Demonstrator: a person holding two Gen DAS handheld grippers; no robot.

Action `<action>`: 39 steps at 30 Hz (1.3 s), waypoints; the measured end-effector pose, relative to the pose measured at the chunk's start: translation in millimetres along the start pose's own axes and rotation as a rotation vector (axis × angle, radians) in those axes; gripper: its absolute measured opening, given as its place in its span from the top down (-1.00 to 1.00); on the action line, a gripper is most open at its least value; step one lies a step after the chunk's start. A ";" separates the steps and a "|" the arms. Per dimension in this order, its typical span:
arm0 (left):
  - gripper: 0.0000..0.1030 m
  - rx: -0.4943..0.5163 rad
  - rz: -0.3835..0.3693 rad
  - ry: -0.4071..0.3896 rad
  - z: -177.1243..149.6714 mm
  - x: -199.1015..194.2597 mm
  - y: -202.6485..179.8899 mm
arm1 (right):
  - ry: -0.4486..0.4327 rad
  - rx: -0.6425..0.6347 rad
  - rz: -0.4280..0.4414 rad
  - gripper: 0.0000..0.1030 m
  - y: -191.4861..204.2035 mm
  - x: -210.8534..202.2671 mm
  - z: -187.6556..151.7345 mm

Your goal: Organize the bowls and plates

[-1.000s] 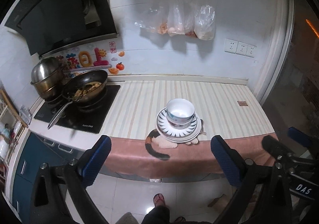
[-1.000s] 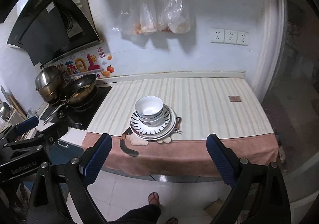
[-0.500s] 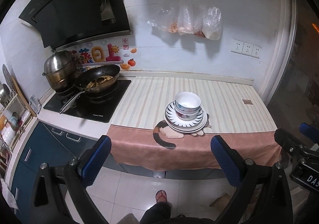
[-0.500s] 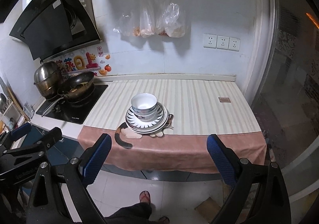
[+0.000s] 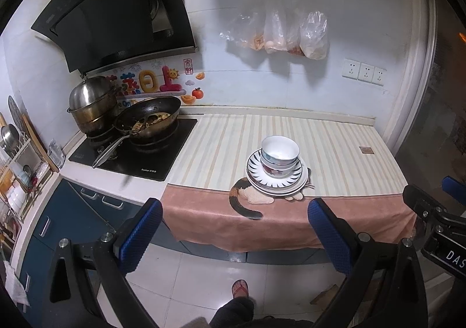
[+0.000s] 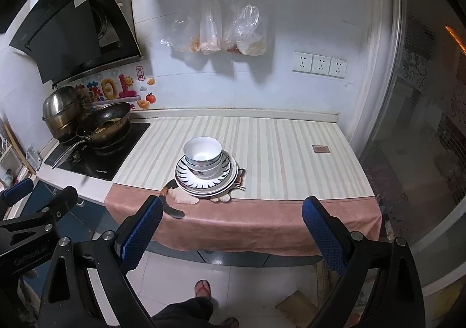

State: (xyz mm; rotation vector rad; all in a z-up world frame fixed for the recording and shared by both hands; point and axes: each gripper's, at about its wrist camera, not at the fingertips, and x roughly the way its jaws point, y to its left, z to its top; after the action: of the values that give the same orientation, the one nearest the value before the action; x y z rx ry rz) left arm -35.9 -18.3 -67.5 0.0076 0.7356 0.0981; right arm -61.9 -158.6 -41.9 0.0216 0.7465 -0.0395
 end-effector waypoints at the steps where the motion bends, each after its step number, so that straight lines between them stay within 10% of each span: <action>1: -0.99 -0.001 -0.001 0.000 0.5 0.3 0.4 | 0.002 0.000 0.001 -0.91 0.1 1.1 0.3; 39: -0.99 -0.014 -0.013 0.038 6.1 21.6 21.7 | 0.042 -0.020 0.010 -0.92 0.4 34.3 16.5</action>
State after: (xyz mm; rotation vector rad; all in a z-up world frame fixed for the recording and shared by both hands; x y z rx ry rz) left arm -17.8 5.4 -76.6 -0.0126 0.7732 0.0917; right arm -25.5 -159.7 -53.2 0.0071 0.7890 -0.0225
